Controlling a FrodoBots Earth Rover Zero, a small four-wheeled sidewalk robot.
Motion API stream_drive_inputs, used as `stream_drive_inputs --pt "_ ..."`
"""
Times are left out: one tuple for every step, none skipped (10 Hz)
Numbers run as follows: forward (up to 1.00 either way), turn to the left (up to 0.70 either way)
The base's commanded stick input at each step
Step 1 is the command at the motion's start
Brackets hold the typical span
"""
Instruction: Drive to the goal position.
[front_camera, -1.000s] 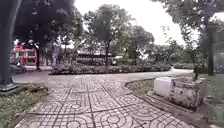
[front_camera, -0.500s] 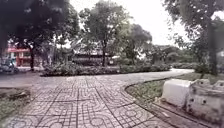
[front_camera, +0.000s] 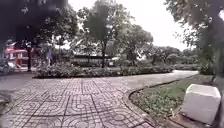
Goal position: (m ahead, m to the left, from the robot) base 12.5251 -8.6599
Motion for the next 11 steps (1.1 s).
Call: stream_drive_inputs --pt "0.00 0.35" --pt "0.00 0.45" --pt "0.00 0.45" --pt "0.00 0.45" --pt "0.00 0.45" --pt "0.00 0.45" --pt "0.00 0.45" --pt "0.00 0.45" --pt "0.00 0.45" --pt "0.00 0.45" --pt "0.00 0.45"
